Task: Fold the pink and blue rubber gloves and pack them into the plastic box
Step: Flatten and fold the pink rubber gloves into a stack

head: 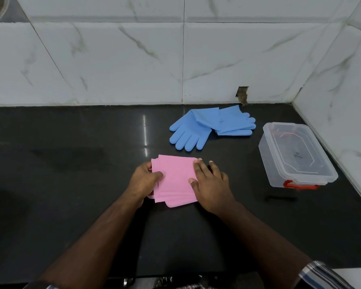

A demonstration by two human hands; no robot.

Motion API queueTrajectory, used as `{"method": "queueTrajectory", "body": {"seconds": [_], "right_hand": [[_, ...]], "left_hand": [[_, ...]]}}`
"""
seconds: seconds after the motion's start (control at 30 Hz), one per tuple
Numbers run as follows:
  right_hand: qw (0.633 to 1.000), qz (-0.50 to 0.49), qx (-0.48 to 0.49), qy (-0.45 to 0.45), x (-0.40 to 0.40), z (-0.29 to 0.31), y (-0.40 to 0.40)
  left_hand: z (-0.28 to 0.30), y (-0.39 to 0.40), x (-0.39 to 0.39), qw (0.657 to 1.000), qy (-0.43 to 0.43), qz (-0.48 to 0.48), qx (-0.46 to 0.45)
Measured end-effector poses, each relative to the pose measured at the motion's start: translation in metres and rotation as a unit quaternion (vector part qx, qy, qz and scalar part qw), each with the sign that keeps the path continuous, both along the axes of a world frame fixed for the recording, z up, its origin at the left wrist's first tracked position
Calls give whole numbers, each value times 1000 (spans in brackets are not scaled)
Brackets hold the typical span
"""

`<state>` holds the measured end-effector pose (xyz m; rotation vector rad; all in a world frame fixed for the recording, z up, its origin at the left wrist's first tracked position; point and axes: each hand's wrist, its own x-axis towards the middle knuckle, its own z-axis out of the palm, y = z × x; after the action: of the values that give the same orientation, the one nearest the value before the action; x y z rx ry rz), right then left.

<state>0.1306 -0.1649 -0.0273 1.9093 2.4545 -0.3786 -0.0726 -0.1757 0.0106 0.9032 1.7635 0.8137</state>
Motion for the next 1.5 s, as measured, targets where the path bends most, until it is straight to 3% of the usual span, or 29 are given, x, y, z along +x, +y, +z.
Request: {"method": "queueTrajectory", "body": {"seconds": [0.2, 0.37, 0.5, 0.77, 0.93, 1.17, 1.5], "right_hand": [[999, 32, 34, 13, -1, 1, -7], [998, 45, 4, 36, 2, 1, -7], [997, 72, -27, 2, 2, 3, -3], [989, 73, 23, 128, -15, 28, -4], [976, 111, -55, 177, -37, 30, -9], [972, 128, -71, 182, -44, 16, -13], [946, 69, 58, 311, -55, 21, -24]], "left_hand": [[-3, -1, 2, 1000, 0, 9, 3], [-8, -2, -2, 1000, -19, 19, -4], [-9, -1, -2, 999, -29, 32, -5], [-2, 7, -14, 1000, -19, 0, -8], [-1, 13, -29, 998, 56, -1, 38], [-2, 19, -30, 988, 146, -17, 51], [-14, 23, -32, 989, 133, -3, 60]]}}
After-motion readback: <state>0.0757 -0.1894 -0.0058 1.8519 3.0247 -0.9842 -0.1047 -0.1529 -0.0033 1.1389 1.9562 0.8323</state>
